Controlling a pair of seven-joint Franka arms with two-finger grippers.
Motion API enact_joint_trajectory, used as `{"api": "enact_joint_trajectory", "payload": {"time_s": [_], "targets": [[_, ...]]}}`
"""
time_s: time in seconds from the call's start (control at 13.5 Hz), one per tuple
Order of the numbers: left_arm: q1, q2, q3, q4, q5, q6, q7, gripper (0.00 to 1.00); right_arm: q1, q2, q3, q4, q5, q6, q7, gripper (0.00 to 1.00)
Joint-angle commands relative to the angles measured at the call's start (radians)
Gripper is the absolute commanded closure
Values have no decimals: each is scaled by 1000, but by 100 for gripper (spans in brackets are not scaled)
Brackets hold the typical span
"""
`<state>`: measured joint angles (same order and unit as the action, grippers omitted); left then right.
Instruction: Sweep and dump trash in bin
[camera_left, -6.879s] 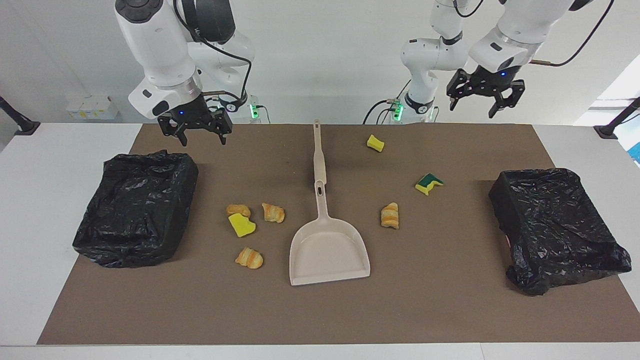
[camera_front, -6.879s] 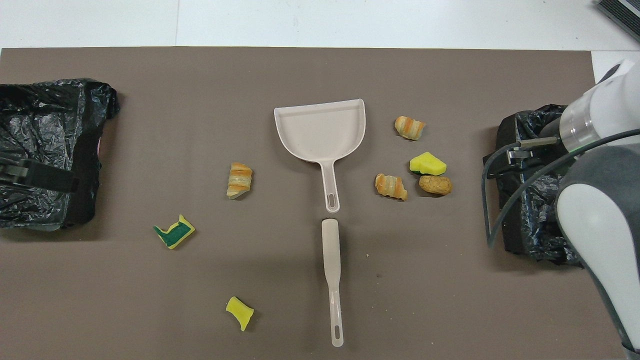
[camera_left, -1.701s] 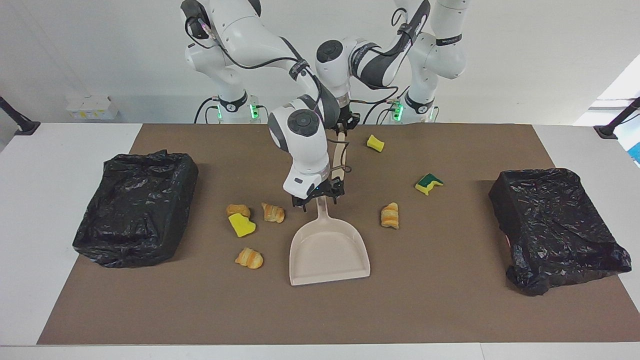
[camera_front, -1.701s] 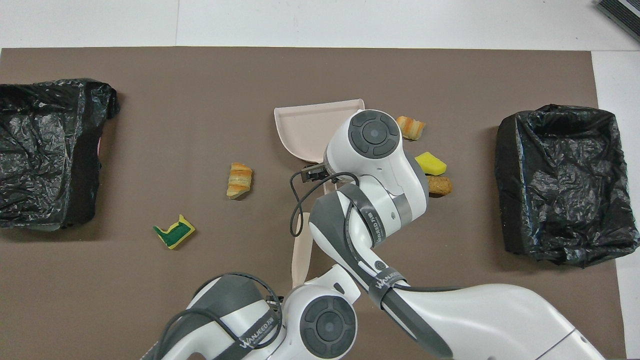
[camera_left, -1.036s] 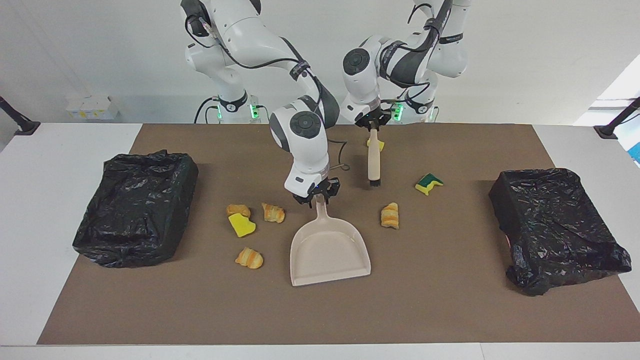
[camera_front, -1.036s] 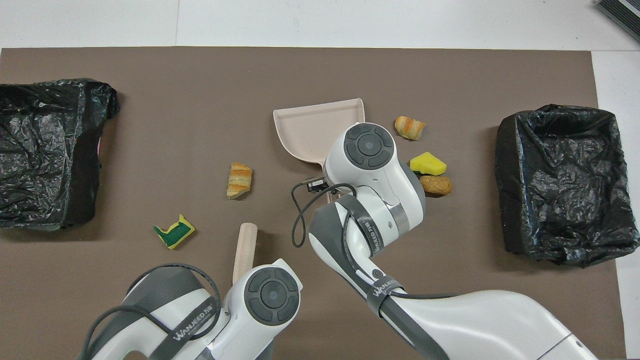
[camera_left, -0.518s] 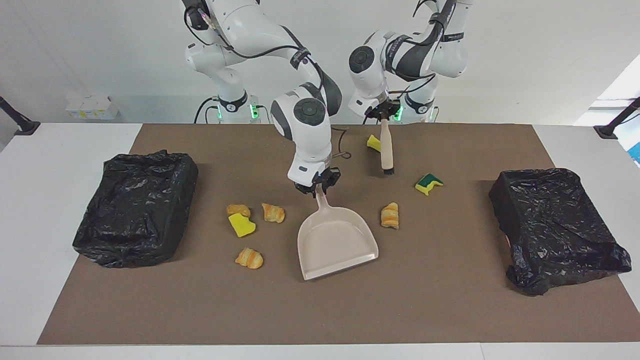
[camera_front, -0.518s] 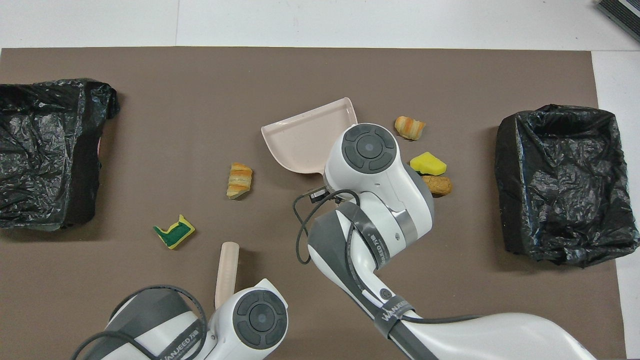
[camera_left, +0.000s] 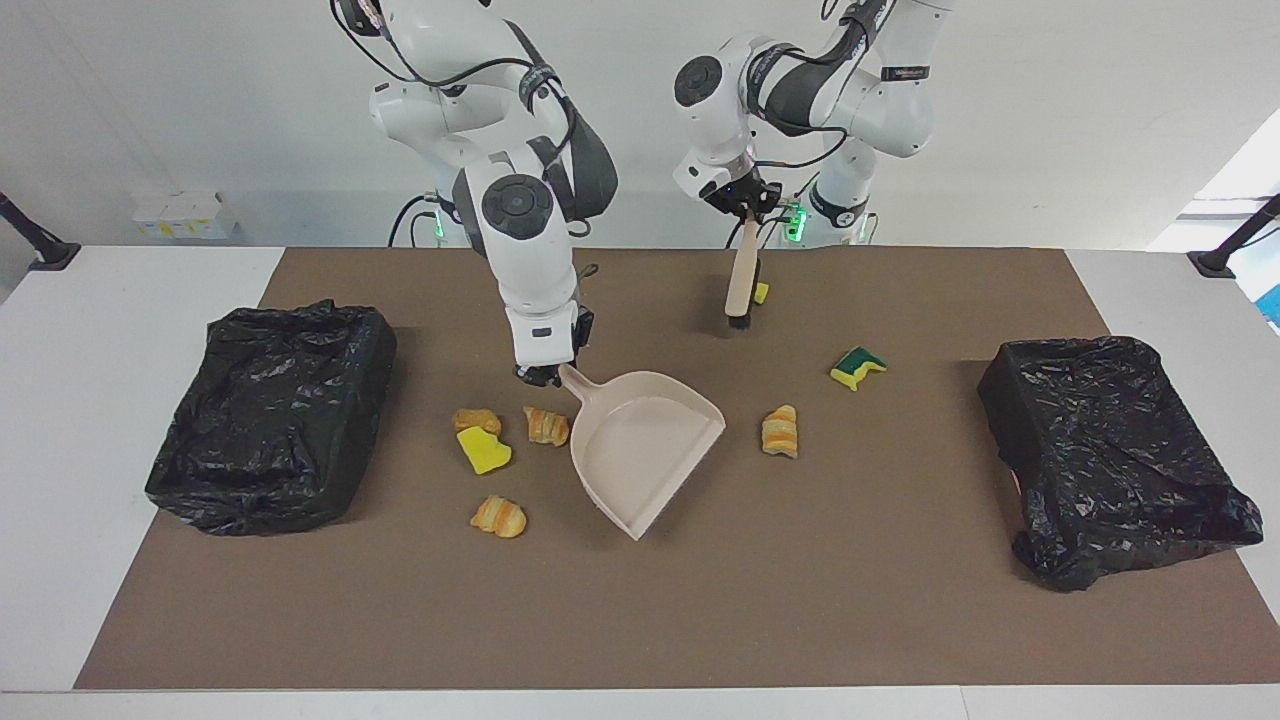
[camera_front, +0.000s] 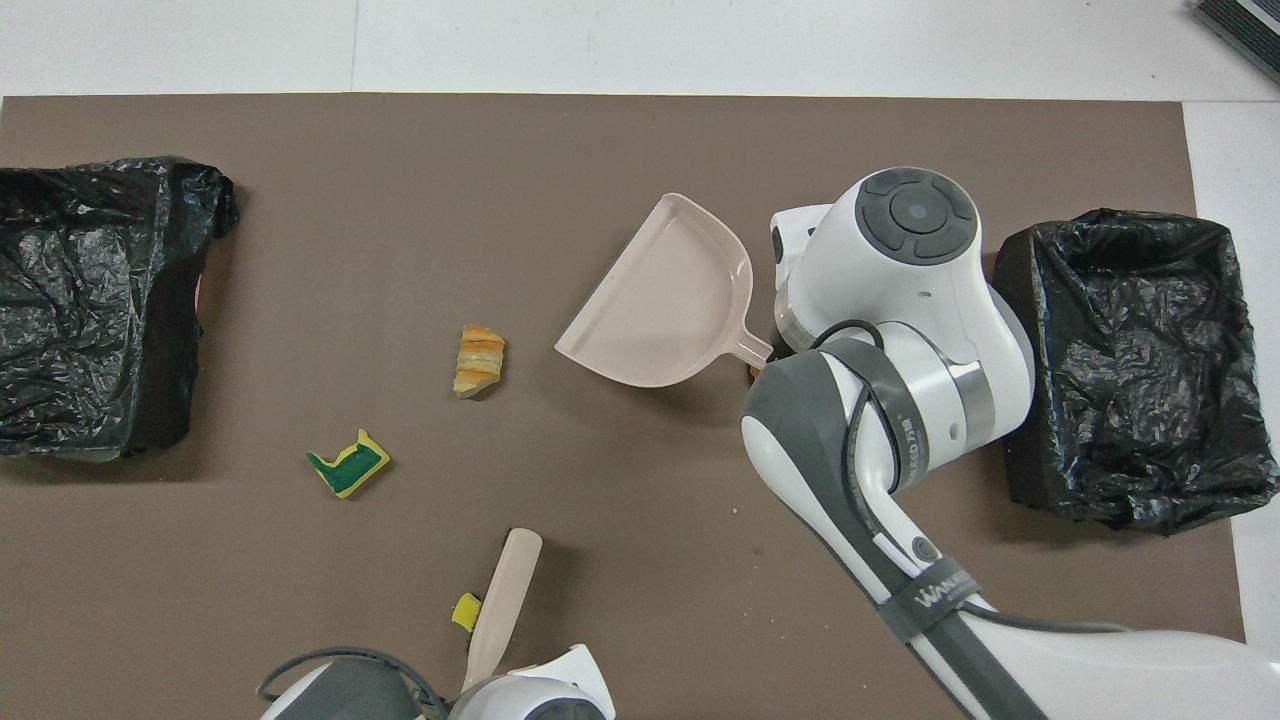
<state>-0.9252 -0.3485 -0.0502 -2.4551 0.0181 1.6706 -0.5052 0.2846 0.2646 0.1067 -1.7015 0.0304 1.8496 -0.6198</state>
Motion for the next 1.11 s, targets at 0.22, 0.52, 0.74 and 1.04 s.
{"api": "enact_joint_trajectory", "payload": {"time_s": [0.22, 0.52, 0.74, 1.04], "targets": [[11, -162, 26, -191, -125, 46, 396, 100, 11, -88, 8, -73, -136, -95, -452, 100], [113, -165, 29, -208, -144, 46, 454, 100, 47, -131, 8, -234, -156, 107, -508, 100], [308, -110, 29, -203, -144, 121, 606, 100, 56, -120, 8, -256, -159, 184, -511, 100], [486, 14, 29, -125, -133, 236, 747, 100, 80, -91, 8, -256, -184, 207, -499, 100]]}}
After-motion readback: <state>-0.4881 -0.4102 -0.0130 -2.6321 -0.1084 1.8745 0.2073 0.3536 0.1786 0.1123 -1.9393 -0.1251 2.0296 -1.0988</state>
